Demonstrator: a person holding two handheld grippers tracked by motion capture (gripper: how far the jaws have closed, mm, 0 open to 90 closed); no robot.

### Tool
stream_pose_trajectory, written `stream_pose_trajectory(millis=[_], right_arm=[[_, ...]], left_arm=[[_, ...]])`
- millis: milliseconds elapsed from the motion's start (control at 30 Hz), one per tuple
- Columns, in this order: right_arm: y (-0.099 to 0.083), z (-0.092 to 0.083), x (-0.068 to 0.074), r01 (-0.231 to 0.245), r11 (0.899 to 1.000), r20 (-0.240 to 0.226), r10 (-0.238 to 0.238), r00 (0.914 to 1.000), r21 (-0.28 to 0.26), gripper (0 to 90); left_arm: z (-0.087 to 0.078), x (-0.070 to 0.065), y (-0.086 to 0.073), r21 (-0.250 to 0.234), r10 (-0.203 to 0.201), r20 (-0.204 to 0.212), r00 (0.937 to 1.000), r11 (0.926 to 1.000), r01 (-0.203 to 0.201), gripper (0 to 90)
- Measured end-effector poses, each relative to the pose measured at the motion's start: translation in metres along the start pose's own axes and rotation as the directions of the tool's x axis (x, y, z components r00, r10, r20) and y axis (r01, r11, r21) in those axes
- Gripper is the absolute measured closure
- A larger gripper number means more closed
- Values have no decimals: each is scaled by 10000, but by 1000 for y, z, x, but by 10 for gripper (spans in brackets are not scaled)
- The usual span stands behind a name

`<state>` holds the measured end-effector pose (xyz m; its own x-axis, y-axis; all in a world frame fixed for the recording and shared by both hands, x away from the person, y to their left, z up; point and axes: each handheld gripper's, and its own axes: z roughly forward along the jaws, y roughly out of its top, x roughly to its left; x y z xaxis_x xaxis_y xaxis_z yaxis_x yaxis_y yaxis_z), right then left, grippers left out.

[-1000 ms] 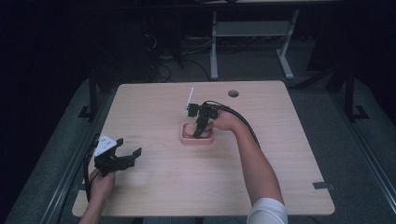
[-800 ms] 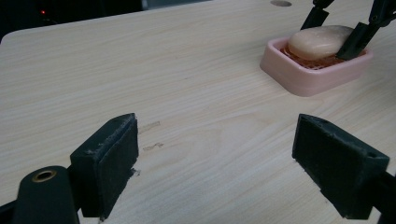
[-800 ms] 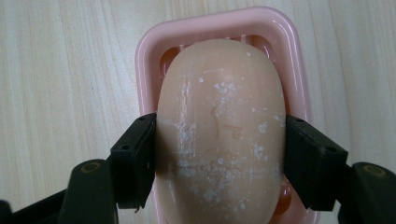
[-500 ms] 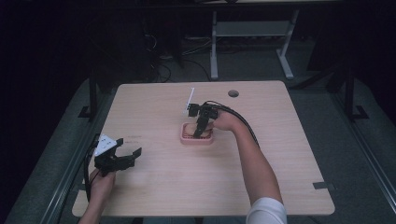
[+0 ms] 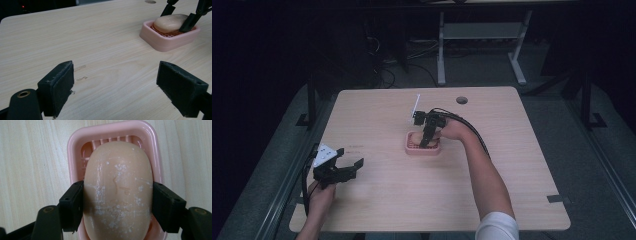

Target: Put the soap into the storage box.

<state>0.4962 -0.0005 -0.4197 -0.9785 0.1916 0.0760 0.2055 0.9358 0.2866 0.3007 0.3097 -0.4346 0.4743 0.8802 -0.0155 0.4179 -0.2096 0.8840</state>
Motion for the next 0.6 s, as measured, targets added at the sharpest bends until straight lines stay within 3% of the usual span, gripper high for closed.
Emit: stream_pose_trajectory(millis=[533,600], right_arm=[[-6,-1,1,-118,9996,-62,116,9999,-247,314],[-9,-4,1,-201,9985,-170,192,9997,-511,307]], left_arm=[[0,0,0,-45,-61,-5,10000,10000,61,142],[0,0,0,-12,-20,-9,10000,10000,20,142]])
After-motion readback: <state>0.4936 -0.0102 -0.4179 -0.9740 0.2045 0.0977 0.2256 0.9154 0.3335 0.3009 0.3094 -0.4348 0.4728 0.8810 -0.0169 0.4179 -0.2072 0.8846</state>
